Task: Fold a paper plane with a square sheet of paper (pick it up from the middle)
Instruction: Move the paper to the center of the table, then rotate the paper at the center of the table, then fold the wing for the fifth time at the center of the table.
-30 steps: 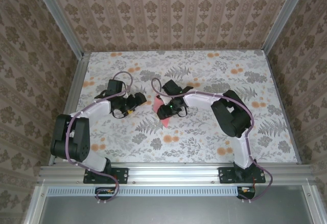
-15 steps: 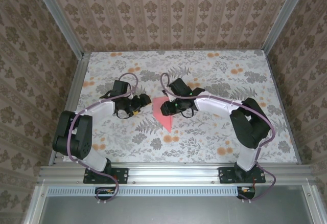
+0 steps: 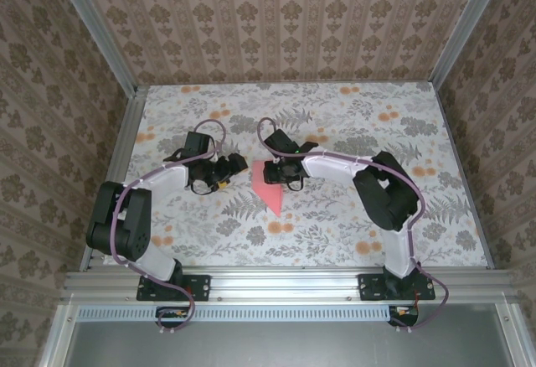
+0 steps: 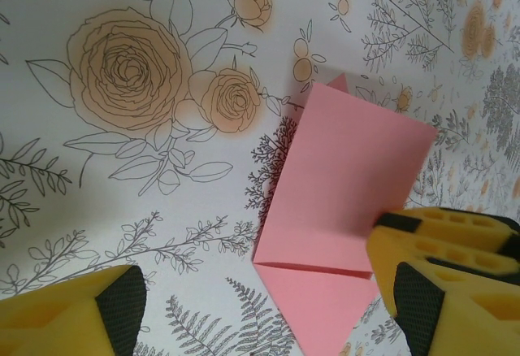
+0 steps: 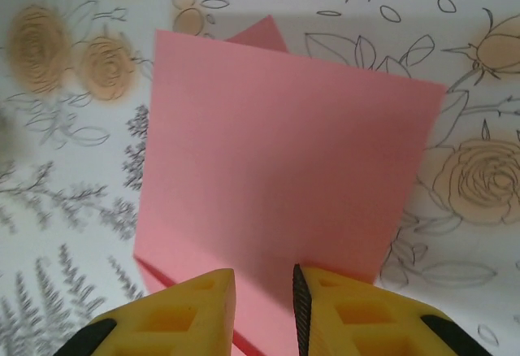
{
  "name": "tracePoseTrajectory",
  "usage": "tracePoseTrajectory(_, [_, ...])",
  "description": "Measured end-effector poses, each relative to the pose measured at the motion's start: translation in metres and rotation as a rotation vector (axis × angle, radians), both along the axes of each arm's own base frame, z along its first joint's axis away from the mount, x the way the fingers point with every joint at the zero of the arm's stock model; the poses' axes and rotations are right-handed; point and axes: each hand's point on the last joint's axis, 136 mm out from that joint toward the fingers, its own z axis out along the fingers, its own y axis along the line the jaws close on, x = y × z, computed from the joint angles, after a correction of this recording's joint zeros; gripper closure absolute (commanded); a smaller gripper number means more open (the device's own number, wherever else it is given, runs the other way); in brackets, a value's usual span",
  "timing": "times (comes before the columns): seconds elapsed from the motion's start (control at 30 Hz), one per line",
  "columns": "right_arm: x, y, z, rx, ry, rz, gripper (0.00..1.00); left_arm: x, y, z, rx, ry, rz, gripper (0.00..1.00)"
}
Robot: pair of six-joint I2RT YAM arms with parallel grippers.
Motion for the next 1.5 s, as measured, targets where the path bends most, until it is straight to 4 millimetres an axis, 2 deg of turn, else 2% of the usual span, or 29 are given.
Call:
tracePoseTrajectory(0.2, [0.008, -0.002, -0.019, -0.045, 0.017, 0.034, 0.71, 0.000, 0.000, 0.000, 0.000, 0.000, 0.000, 0.17])
tracePoseTrajectory(0.3, [0.012, 0.003, -0.017, -0.041, 0.002, 0.094, 0.71, 0.000, 0.000, 0.000, -0.001, 0.000, 0.000, 0.18])
tracePoseTrajectory(0.6, [-0.001, 0.022, -0.017, 0.036, -0.019, 0.426, 0.71, 0.003, -0.002, 0.002, -0.012, -0.011, -0.001, 0.28])
tracePoseTrajectory(0.73, [-0.006, 0.026, -0.017, 0.063, -0.034, 0.528, 0.71, 0.003, -0.003, -0.004, -0.017, 0.002, -0.003, 0.30])
tracePoseTrajectory(0.87, [-0.002, 0.025, -0.018, 0.092, -0.036, 0.542, 0.71, -0.005, -0.006, -0.011, -0.022, 0.030, -0.006, 0.31])
tracePoseTrajectory(1.1, [0.010, 0.019, -0.017, 0.130, -0.044, 0.514, 0.71, -0.021, -0.022, -0.026, -0.027, 0.090, -0.036, 0.47])
tracePoseTrajectory(1.23, [0.012, 0.019, -0.017, 0.154, -0.042, 0.507, 0.72, -0.021, -0.026, -0.036, -0.041, 0.117, -0.031, 0.53])
tracePoseTrajectory(1.5, [0.013, 0.018, -0.017, 0.180, -0.037, 0.495, 0.72, -0.016, -0.034, -0.040, -0.082, 0.120, -0.032, 0.63])
